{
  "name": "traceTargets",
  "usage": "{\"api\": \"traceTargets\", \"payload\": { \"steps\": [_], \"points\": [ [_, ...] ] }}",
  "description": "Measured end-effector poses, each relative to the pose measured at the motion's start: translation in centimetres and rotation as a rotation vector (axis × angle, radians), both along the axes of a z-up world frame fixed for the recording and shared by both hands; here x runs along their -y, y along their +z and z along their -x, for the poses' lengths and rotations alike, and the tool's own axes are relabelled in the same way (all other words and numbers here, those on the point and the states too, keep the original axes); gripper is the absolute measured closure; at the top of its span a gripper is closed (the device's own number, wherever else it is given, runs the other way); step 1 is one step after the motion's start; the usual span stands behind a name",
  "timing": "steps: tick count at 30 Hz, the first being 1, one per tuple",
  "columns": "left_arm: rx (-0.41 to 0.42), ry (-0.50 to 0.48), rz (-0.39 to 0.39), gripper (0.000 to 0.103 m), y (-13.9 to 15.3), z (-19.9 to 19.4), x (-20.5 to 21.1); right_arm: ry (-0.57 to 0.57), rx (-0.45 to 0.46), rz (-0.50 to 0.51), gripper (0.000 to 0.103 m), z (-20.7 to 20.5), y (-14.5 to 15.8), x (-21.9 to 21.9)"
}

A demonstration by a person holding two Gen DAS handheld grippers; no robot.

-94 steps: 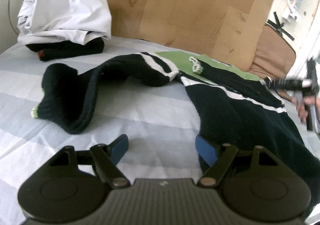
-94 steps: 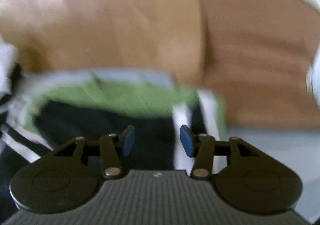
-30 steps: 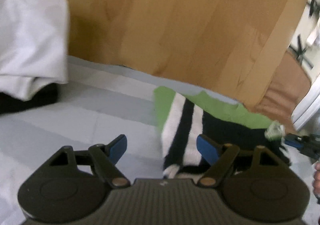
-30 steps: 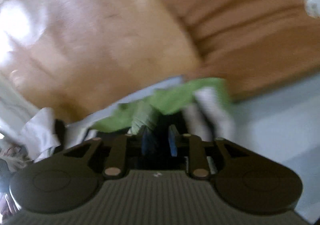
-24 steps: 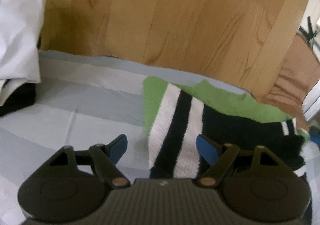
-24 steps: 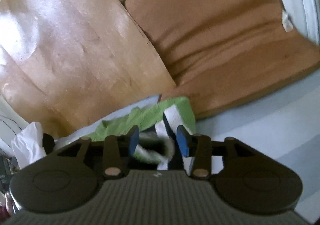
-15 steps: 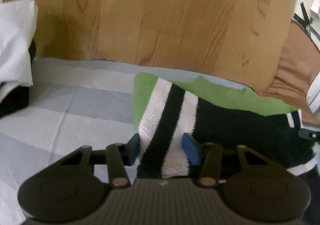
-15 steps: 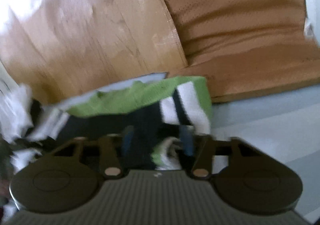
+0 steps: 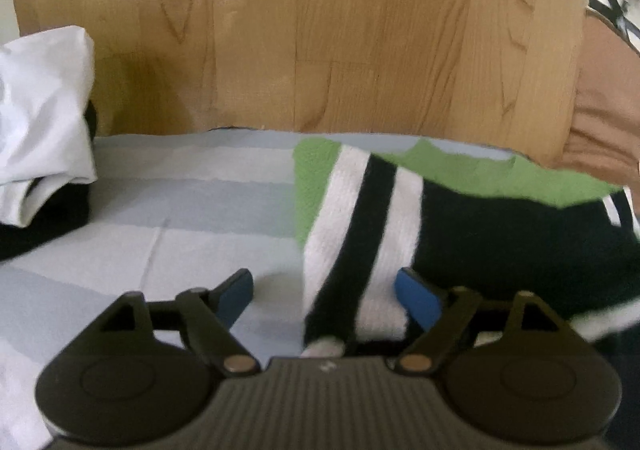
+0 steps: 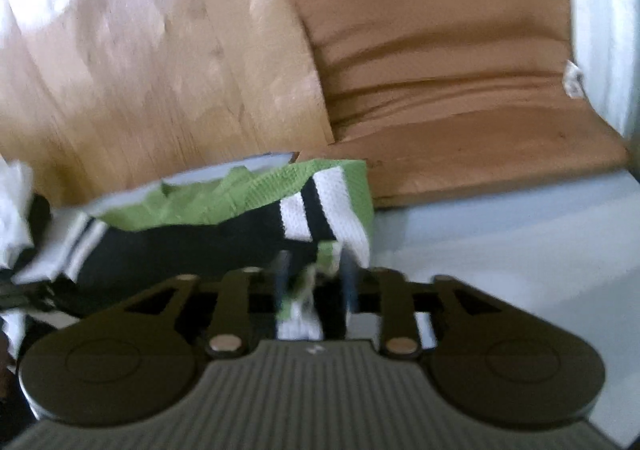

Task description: Fold small clothes

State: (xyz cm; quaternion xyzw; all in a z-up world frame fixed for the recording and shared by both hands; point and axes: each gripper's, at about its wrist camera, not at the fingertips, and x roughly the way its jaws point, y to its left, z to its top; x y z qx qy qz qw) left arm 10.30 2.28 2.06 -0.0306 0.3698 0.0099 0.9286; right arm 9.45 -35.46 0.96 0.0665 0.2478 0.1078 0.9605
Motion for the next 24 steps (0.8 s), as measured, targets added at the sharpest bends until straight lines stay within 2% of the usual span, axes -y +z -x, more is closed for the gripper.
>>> {"api": "traceTargets", "payload": {
  "steps": [2, 4, 6, 7, 8, 9, 10, 11, 16, 19, 20, 21, 22, 23, 24],
  "points": [
    [0.011, -0.036, 0.005, 0.021, 0.6, 2.2, -0.5, 0.028, 0.032, -0.008, 0.061, 3.4, 0.0, 0.8],
    [-0.008, -0.068, -0.005, 0.020, 0.8, 5.0, -1.2, 0.071, 0.018, 0.019, 0.060, 5.9, -1.0, 0.7],
    [-0.019, -0.098, -0.004, 0.020, 0.6, 8.1, -1.7, 0.097, -0.037, 0.119, 0.061, 8.5, -3.3, 0.2],
    [-0.029, -0.120, -0.006, 0.020, 0.5, 9.8, -1.9, 0.099, 0.026, 0.190, 0.059, 10.2, -3.8, -0.2],
    [-0.037, -0.135, -0.018, 0.021, 0.4, 11.4, -1.9, 0.094, 0.051, 0.275, 0.058, 11.7, -4.3, -0.8],
    [-0.041, -0.144, -0.037, 0.021, 0.3, 13.1, -2.1, 0.076, 0.056, 0.303, 0.058, 13.1, -4.4, -0.9],
    [-0.042, -0.152, -0.042, 0.021, 0.3, 14.8, -2.3, 0.067, 0.055, 0.272, 0.058, 14.3, -4.2, -0.5],
    [-0.042, -0.157, -0.028, 0.021, 0.6, 16.3, -2.6, 0.064, 0.057, 0.200, 0.058, 15.9, -3.9, 0.3],
    [-0.067, -0.234, 0.191, 0.021, 2.2, 23.1, -4.4, 0.059, 0.066, -0.108, 0.058, 22.2, -4.4, 4.6],
    [-0.121, -0.273, 0.343, 0.023, 1.7, 24.9, -4.8, 0.091, 0.062, -0.248, 0.058, 24.7, -5.8, 6.1],
    [-0.142, -0.281, 0.371, 0.024, 1.2, 25.2, -4.6, 0.093, 0.054, -0.290, 0.057, 25.3, -6.7, 6.3],
    [-0.128, -0.281, 0.366, 0.027, 0.9, 25.6, -4.3, 0.090, 0.044, -0.320, 0.057, 25.2, -7.3, 6.3],
    [-0.115, -0.277, 0.344, 0.039, 0.8, 26.0, -3.9, 0.091, 0.033, -0.357, 0.057, 24.9, -8.0, 6.0],
    [-0.109, -0.277, 0.321, 0.054, 0.8, 26.0, -3.6, 0.112, 0.003, -0.413, 0.065, 24.7, -9.0, 5.6],
    [-0.128, -0.279, 0.316, 0.086, 0.8, 26.0, -3.4, 0.156, -0.029, -0.465, 0.072, 24.5, -9.4, 4.8]
  ]
}}
